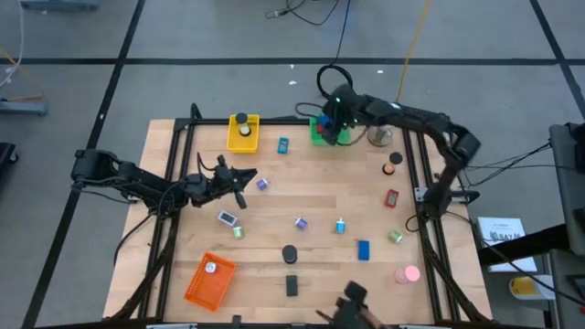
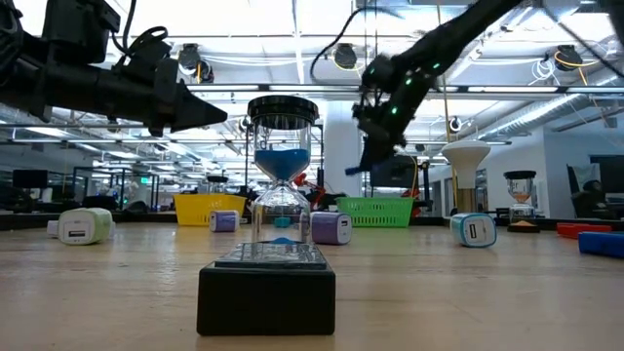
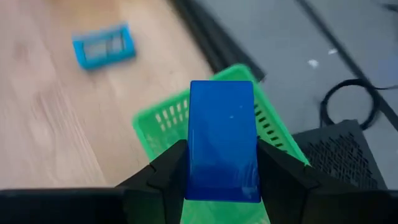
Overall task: Pick & Place Office items
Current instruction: Put the top blue digital clock into the green bin
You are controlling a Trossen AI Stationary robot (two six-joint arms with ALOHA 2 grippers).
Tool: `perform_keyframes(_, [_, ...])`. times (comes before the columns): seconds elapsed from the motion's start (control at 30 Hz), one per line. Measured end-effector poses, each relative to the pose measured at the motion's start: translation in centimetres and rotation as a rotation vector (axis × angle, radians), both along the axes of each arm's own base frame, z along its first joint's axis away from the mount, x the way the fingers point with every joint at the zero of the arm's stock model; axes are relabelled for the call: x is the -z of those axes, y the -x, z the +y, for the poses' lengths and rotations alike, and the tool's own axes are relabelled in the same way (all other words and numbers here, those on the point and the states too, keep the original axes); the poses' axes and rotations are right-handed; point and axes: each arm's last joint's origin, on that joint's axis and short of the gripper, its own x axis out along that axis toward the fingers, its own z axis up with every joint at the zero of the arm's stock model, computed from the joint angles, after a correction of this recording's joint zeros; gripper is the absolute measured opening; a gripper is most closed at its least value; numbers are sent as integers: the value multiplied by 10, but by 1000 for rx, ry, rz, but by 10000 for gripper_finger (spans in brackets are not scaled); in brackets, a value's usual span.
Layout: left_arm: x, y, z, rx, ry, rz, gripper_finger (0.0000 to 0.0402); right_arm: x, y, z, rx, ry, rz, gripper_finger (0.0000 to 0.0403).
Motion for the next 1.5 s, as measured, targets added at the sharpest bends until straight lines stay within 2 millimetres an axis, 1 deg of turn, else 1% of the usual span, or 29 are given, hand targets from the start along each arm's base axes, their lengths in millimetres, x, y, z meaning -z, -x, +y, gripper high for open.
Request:
perform_keyframes(0.1, [0,0,0,0,0,0,37,13,-4,-13,-105,-25,125,153])
perform_keyframes(0.17, [0,0,0,0,0,0,37,19,-9,-19,-148,-15,158,157])
perform_keyframes(0.33, [0,0,0,1,0,0,37,24,-16,-22,-228,47,164,152])
perform_keyframes(0.53, [0,0,0,0,0,0,37,41,-19,-25,-262,27,209,157])
perform_keyframes(0.9, [0,0,0,0,0,0,37,43,-17,-23,-289,18,235,157])
perform_keyframes(1.13, [0,0,0,1,0,0,37,50,-15,-21,-293,13,241,155])
perform_keyframes(1.5, [0,0,0,0,0,0,37,49,-20,-21,-276,33,216,171])
